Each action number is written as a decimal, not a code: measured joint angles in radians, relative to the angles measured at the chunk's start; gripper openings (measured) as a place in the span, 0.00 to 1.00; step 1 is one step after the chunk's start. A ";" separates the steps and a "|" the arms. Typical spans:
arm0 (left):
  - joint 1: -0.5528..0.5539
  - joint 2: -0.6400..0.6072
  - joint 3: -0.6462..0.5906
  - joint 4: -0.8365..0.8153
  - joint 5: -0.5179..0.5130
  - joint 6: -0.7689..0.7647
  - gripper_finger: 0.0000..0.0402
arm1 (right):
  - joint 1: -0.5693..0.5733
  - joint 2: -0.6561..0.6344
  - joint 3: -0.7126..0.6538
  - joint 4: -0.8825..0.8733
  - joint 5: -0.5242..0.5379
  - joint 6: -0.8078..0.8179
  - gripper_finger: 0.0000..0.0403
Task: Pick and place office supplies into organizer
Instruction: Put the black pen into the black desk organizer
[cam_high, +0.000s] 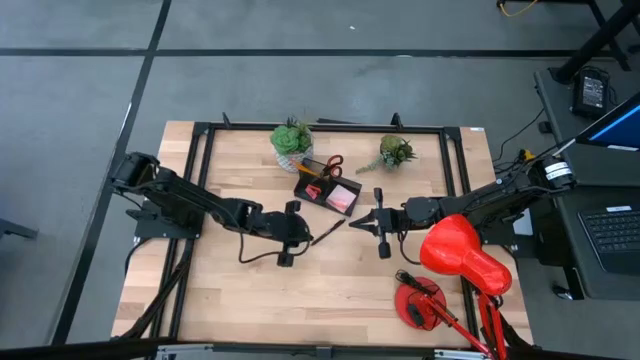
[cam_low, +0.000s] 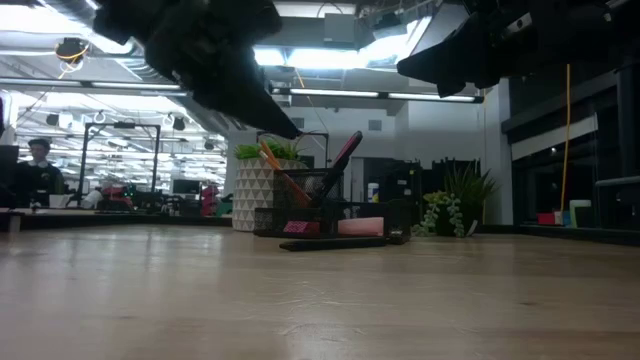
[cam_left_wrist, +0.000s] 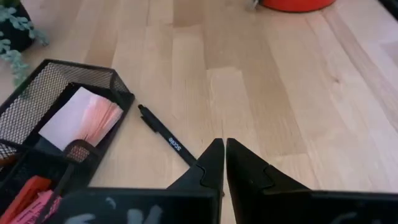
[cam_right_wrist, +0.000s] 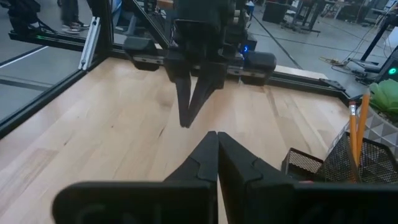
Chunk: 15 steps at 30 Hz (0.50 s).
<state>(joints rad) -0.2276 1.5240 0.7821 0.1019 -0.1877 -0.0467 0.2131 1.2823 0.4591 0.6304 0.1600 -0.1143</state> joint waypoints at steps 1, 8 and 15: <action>0.000 0.007 0.018 -0.024 -0.002 -0.001 0.04 | 0.000 0.000 0.000 -0.001 0.000 0.000 0.02; 0.022 0.020 0.138 -0.185 -0.035 -0.054 0.11 | 0.000 0.000 0.000 -0.033 0.002 0.003 0.02; 0.066 0.035 0.214 -0.268 -0.031 -0.084 0.18 | -0.001 0.000 0.000 -0.035 0.004 -0.001 0.02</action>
<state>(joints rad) -0.1618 1.5585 0.9963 -0.1664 -0.2184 -0.1312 0.2123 1.2823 0.4591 0.5959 0.1642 -0.1154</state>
